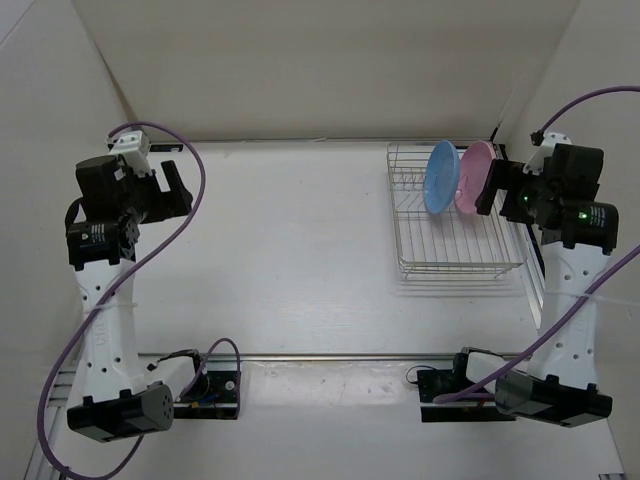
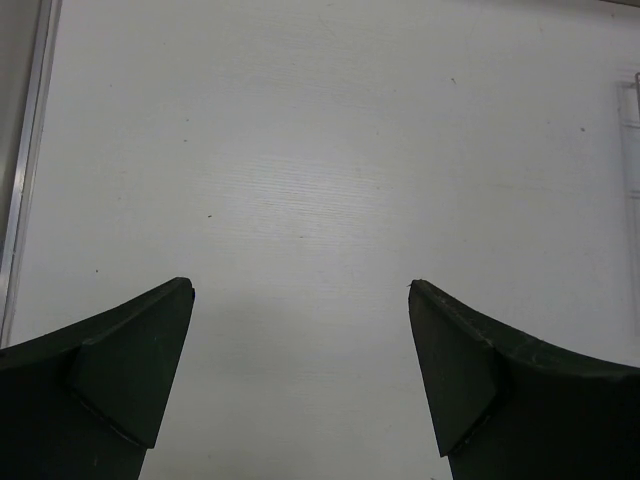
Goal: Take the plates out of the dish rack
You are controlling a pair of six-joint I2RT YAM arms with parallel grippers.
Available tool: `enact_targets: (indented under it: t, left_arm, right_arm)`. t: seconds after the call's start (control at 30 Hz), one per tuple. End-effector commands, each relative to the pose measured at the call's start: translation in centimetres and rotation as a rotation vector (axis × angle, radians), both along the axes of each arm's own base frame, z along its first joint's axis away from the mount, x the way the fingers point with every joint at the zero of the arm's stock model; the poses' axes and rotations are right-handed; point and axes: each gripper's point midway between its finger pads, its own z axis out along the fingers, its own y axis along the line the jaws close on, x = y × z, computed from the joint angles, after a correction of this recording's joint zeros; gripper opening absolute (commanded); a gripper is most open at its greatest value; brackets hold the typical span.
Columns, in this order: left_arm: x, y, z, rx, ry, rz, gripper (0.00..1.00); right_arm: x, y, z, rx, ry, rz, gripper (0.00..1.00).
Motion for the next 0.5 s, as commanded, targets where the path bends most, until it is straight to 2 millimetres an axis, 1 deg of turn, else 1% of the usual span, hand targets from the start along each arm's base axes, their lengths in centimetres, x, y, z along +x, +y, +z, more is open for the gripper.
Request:
enact_targets:
  t: [0.0, 0.03, 0.07, 0.1, 0.13, 0.2, 0.23, 0.27, 0.33, 0.37, 0.4, 0.43, 0.47]
  left_arm:
    - [-0.5, 0.0, 0.9, -0.024, -0.043, -0.003, 1.0]
    - [-0.5, 0.0, 0.9, -0.024, -0.043, -0.003, 1.0]
    - [-0.8, 0.2, 0.7, -0.024, -0.043, 0.007, 1.0]
    - [-0.8, 0.1, 0.4, -0.03, -0.035, 0.0, 1.0]
    - [-1.0, 0.0, 0.7, -0.028, -0.045, -0.001, 1.0]
    - [-1.1, 0.0, 0.3, -0.028, -0.045, -0.001, 1.0]
    - [-1.4, 0.2, 0.6, -0.019, -0.056, 0.011, 1.0]
    - [-1.4, 0.2, 0.2, -0.013, -0.046, 0.007, 1.0]
    - [-1.6, 0.4, 0.4, -0.007, -0.054, 0.017, 1.0]
    - [-1.7, 0.4, 0.2, 0.0, -0.046, 0.013, 1.0]
    - [-1.7, 0.4, -0.2, -0.002, -0.037, 0.013, 1.0]
    - [-1.7, 0.4, -0.5, 0.008, -0.028, 0.006, 1.0]
    - [-1.9, 0.2, -0.8, 0.001, -0.017, -0.003, 1.0]
  right_arm:
    - [0.1, -0.4, 0.8, -0.031, -0.059, -0.006, 1.0]
    - [0.1, -0.2, 0.5, -0.021, -0.052, 0.007, 1.0]
    - [-0.1, 0.0, 0.8, -0.028, -0.063, 0.022, 1.0]
    - [-0.3, 0.0, 0.7, -0.037, -0.074, 0.027, 1.0]
    - [-0.3, -0.1, 0.2, -0.045, -0.061, 0.035, 1.0]
    - [-0.8, -0.4, 0.3, -0.075, -0.068, 0.021, 1.0]
    - [-0.6, -1.3, 0.5, -0.137, -0.07, -0.002, 1.0]
    - [-0.3, -1.8, 0.5, -0.176, -0.08, -0.017, 1.0]
    - [0.0, -3.4, 1.2, -0.259, -0.095, -0.078, 0.99]
    - [0.5, -4.2, 1.5, -0.315, -0.096, -0.089, 0.96]
    - [0.7, -5.6, 2.1, -0.37, -0.094, -0.145, 0.94]
    - [1.6, -6.4, 2.1, -0.402, -0.075, -0.164, 0.91]
    - [2.1, -7.0, 3.3, -0.438, -0.088, -0.173, 0.87]
